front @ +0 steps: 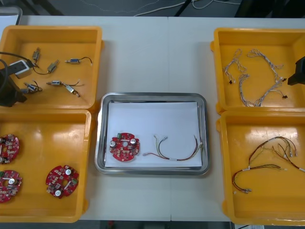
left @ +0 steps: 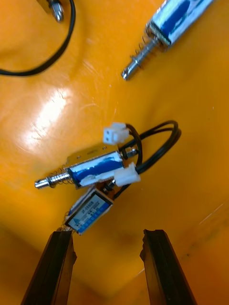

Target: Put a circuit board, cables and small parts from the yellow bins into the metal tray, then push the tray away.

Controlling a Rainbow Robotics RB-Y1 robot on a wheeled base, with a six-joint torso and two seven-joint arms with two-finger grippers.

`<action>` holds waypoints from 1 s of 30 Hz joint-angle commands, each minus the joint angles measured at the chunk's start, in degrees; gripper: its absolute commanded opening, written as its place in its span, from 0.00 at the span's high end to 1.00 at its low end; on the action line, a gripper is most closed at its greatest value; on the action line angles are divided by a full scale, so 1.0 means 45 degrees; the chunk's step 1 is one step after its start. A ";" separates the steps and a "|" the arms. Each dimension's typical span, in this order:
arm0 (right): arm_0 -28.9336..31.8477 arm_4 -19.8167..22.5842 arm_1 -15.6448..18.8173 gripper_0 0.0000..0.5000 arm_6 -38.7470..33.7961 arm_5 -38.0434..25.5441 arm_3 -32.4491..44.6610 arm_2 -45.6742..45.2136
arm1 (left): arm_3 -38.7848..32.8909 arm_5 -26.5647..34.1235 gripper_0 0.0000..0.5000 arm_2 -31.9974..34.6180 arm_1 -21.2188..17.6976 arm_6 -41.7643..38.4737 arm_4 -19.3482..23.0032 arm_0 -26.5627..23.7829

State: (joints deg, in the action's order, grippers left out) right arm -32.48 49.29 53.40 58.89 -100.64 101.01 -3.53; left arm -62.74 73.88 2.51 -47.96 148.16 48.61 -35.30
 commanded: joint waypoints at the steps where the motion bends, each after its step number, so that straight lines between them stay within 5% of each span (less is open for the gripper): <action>1: -0.1709 -0.0347 0.0536 0.00 0.0215 0.0314 -0.1098 0.1059 | -0.0100 -0.0089 0.14 0.0398 -0.0514 0.0944 0.0038 -0.0612; 30: -0.4189 -0.2066 -0.0890 0.00 -0.1973 0.2853 -0.6723 0.2602 | -0.0080 -0.0616 0.15 0.0144 0.0208 0.0729 -0.0822 -0.0807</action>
State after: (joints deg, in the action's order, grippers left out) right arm -47.61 41.57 50.31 53.09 -89.11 70.86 5.13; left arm -62.74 71.82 2.52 -47.71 148.16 45.75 -36.07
